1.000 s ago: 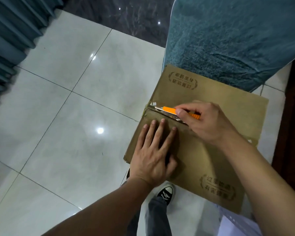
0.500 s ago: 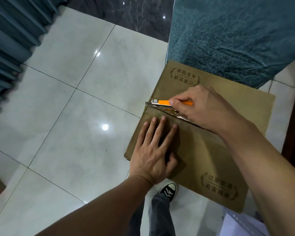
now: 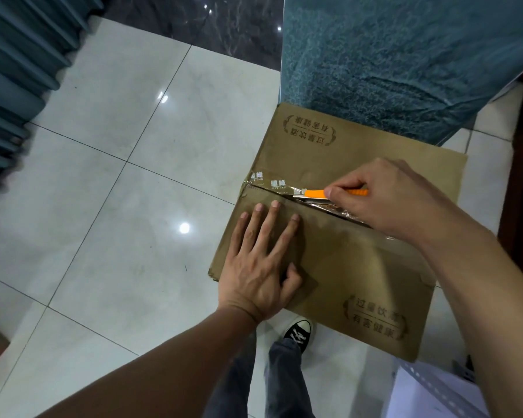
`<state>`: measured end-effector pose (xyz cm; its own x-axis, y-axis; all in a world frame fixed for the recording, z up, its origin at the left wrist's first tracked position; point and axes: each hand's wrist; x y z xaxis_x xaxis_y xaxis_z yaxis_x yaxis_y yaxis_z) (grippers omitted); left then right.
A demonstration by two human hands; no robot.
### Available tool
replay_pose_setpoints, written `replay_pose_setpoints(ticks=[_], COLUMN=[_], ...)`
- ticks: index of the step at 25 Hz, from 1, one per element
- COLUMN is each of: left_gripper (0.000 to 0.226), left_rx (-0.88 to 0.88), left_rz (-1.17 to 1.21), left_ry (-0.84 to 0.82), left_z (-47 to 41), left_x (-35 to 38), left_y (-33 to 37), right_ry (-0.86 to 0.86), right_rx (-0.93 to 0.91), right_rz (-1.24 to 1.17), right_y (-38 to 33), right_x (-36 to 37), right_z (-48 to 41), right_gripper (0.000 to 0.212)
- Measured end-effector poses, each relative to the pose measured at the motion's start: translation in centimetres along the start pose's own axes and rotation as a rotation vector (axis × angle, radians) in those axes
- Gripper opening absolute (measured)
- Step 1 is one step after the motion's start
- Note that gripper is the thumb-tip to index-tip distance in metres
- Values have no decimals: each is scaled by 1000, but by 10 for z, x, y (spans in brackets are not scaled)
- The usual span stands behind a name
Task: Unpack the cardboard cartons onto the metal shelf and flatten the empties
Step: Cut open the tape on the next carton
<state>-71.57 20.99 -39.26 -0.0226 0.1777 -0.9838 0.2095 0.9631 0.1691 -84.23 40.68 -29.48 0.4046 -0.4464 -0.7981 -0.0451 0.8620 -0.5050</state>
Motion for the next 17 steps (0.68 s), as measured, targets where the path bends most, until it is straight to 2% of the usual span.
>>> replay_pose_setpoints(ticks=[17], left_gripper=[73], left_rx=[12], left_rz=[-16], left_ry=[14], left_z=[1], left_x=[0], left_y=[0], right_ry=[-23], right_rx=[256], right_rz=[-70], right_y=[81], right_x=[-59], right_z=[69], right_gripper=[8])
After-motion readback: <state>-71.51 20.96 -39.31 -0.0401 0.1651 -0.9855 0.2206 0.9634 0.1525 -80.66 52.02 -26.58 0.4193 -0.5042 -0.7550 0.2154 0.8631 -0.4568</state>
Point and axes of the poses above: each hand's wrist, its own z-axis away from the middle knuckle, its own x-axis out of the palm, y = z × x, and after that the axes turned 6 degrees about y, right-handed
